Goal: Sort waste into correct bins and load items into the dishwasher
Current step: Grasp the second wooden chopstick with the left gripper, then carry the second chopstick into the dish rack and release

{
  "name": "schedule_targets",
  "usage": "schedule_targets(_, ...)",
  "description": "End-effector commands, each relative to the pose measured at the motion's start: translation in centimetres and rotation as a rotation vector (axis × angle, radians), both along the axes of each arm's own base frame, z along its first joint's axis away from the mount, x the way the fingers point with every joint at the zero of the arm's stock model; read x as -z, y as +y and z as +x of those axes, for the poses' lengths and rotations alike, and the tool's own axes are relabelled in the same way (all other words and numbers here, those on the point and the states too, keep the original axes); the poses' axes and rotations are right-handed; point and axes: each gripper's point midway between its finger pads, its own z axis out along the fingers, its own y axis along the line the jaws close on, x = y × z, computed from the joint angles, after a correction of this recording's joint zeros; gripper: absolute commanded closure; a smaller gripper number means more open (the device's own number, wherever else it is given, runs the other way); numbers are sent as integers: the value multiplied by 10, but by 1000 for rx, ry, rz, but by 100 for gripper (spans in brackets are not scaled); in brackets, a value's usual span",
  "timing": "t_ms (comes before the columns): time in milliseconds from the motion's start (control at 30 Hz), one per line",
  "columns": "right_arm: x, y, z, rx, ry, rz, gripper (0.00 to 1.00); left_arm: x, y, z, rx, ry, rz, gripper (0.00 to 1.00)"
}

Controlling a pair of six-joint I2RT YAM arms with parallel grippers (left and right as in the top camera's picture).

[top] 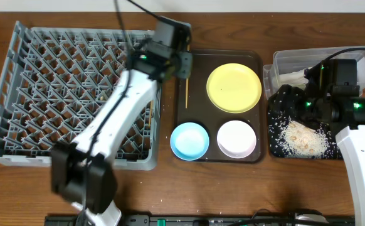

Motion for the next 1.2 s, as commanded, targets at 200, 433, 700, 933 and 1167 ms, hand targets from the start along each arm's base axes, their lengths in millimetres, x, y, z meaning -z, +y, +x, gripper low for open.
schedule_targets(200, -2, -1, 1, -6, -7, -4, 20, 105, -6, 29, -39, 80, 113, 61)
schedule_targets(433, -2, -1, 1, -5, -7, -4, 20, 144, -17, 34, -14, 111, 91, 61)
schedule_targets(700, -3, -1, 2, -6, -14, -4, 20, 166, -31, 24, 28, 161, 74, 62)
schedule_targets(933, -2, -1, 2, -3, -11, -3, 21, 195, -24, 12, 28, 237, 111, 67)
schedule_targets(1167, -2, -1, 2, -3, -10, -3, 21, 189, -24, 12, 28, 233, 108, 89)
